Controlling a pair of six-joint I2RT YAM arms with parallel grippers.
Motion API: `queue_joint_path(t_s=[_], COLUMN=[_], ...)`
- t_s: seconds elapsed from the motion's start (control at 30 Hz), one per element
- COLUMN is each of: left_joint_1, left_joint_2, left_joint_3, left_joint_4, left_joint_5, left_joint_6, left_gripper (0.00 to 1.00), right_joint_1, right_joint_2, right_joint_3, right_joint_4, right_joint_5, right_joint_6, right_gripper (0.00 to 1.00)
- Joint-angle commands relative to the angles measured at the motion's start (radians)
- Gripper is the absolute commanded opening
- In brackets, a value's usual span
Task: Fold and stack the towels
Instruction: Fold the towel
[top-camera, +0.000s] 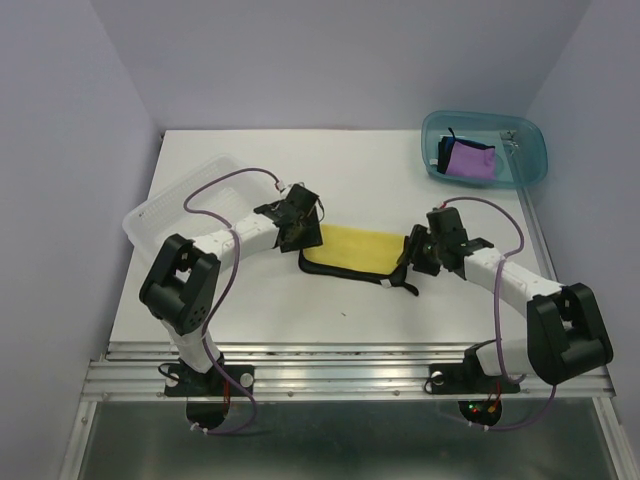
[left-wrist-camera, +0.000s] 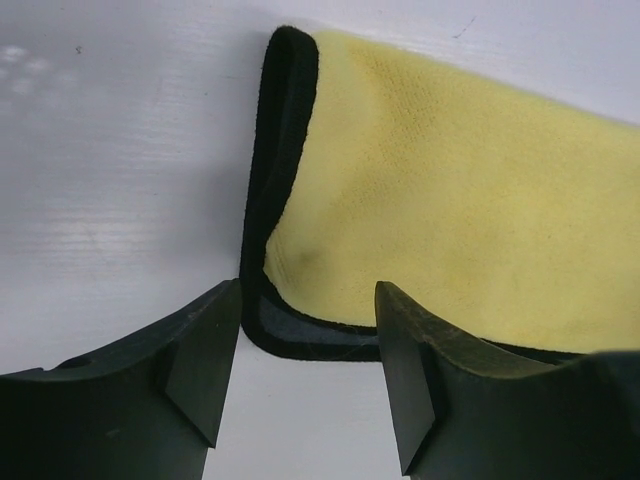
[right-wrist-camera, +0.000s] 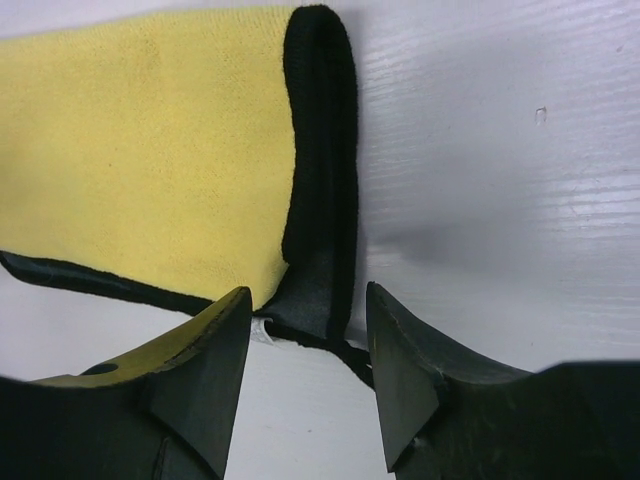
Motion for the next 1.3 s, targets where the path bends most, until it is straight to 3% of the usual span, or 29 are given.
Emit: queue_joint_path(t_s=[0.0, 0.5, 0.87, 0.97, 1.27], left_joint_1=[0.000, 0.006, 0.010, 0.010, 0.020], left_joint_2=[-0.028, 0.063, 0.086, 0.089, 0.080], left_joint_3=[0.030, 0.096, 0.048, 0.025, -0.022], left_joint_4=[0.026, 0.103, 0.141, 0.147, 0.149], left_joint_5=[-0.009, -0.012, 0.026, 0.025, 0.003], left_joint_6=[0.018, 0.069, 0.064, 0.057, 0.040], left_gripper=[0.67, 0.71, 0.71, 0.71, 0.71], right_joint_1=[0.002, 0.002, 0.002, 0.002, 0.002], right_joint_2=[-0.017, 0.133, 0.147, 0.119, -0.092], right_joint_3=[0.018, 0.054, 0.041, 0.034, 0.015], right_joint_4=[0.077, 0.278, 0.295, 0.290, 0.157], right_joint_5=[-0.030, -0.185, -0.271, -0.305, -0.394], right_joint_6=[-0.064, -0.092, -0.090, -0.082, -0.088], right_gripper=[0.55, 0.56, 0.54, 0.47, 0.47])
